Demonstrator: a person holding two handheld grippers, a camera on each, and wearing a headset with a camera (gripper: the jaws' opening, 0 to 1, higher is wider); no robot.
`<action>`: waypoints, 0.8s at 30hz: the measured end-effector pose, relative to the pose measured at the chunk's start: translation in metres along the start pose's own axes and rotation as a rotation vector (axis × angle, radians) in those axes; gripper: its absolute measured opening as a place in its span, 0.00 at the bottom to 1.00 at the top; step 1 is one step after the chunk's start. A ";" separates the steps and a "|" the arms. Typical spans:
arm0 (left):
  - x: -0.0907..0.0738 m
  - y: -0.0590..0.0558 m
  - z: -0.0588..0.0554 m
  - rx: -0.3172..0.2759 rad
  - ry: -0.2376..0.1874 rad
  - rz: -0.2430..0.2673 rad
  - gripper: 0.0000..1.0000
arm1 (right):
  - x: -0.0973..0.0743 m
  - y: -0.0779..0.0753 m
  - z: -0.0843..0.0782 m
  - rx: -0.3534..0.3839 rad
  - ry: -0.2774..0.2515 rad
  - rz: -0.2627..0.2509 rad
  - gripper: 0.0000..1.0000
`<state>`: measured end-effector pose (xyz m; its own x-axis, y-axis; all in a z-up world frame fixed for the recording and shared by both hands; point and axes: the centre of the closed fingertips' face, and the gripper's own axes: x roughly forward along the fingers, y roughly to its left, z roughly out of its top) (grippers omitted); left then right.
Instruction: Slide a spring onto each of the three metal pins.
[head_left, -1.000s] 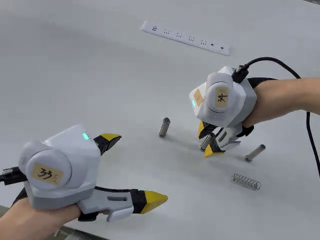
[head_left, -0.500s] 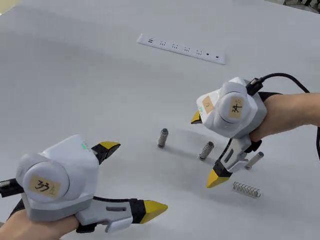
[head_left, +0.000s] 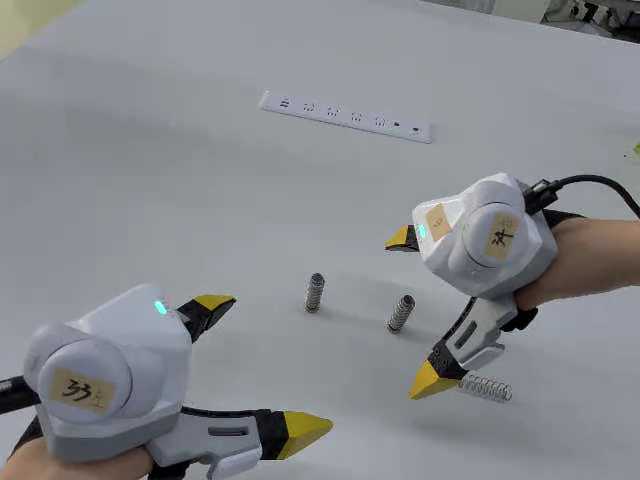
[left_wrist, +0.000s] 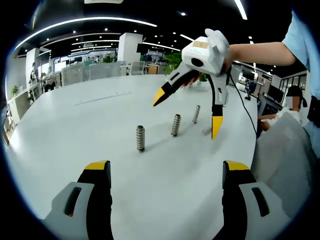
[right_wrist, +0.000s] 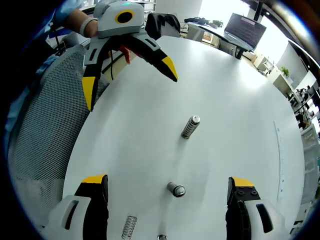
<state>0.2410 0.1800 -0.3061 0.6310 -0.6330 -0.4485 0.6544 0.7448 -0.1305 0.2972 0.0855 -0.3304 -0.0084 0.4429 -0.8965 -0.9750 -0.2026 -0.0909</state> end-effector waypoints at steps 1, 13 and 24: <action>0.000 0.000 0.001 0.004 0.000 -0.001 0.91 | -0.003 0.001 -0.001 0.011 -0.007 -0.006 0.99; 0.005 -0.009 0.009 0.033 0.001 -0.021 0.91 | -0.032 0.011 -0.013 0.132 -0.108 -0.115 0.99; 0.015 -0.020 0.016 0.054 0.006 -0.051 0.90 | -0.050 0.023 -0.033 0.233 -0.163 -0.185 0.99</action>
<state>0.2437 0.1523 -0.2957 0.5940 -0.6680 -0.4482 0.7071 0.6993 -0.1051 0.2824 0.0298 -0.3024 0.1561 0.5911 -0.7913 -0.9877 0.0907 -0.1271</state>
